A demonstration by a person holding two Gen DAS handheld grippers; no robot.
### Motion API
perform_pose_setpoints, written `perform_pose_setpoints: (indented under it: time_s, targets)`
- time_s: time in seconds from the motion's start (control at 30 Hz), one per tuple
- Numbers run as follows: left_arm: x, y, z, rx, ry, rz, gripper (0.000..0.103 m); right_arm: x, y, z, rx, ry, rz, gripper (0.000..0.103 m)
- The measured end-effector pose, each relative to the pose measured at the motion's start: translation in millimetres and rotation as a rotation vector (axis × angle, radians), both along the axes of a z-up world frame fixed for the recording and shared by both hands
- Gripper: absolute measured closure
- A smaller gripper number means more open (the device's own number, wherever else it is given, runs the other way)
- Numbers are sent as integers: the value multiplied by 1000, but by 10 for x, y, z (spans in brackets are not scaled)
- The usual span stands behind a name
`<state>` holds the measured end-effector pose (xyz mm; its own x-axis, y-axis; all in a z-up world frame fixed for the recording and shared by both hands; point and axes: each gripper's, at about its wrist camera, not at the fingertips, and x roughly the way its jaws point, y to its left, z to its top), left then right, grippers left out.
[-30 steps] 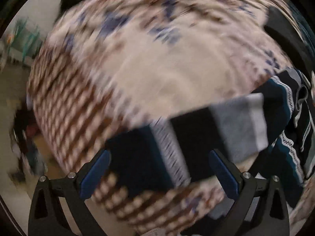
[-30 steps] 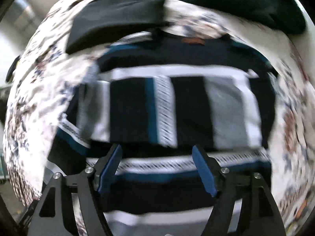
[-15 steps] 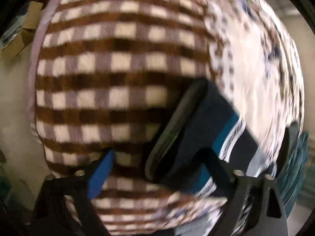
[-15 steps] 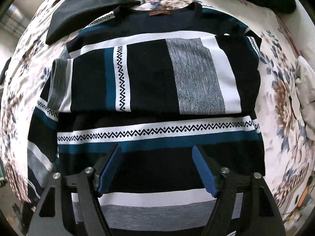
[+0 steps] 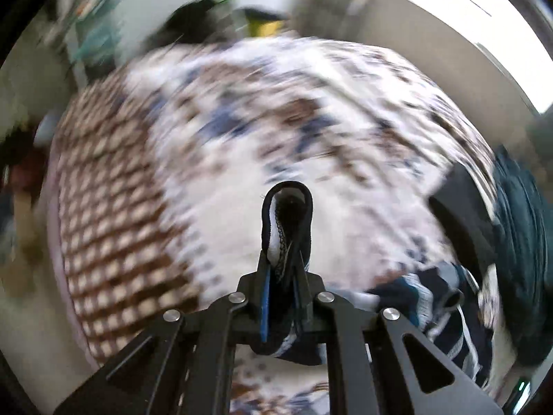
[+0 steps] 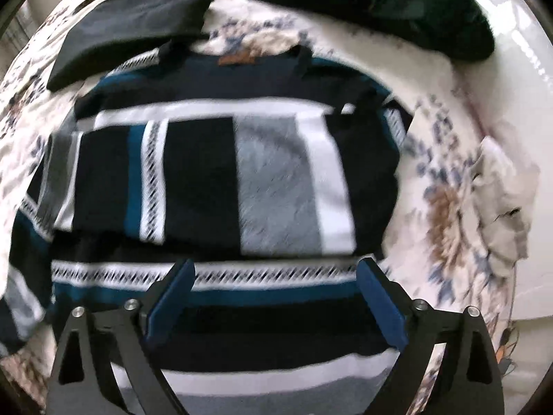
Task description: Fold small clothes
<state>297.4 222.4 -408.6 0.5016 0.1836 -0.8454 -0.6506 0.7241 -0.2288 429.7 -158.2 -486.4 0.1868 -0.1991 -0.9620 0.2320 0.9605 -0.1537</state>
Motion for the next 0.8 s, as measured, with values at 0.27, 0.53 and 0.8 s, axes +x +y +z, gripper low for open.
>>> perform_pose_setpoints:
  time_s: [0.27, 0.53, 0.8]
  targets:
    - [992, -1659, 410, 63, -87, -432, 95, 43, -450, 6, 85, -36, -77, 7]
    - [1471, -3997, 107, -14, -84, -870, 95, -360, -1393, -353, 119, 23, -240, 7]
    - [1365, -5331, -401, -39, 43, -1149, 90, -692, -2219, -509, 109, 71, -304, 7]
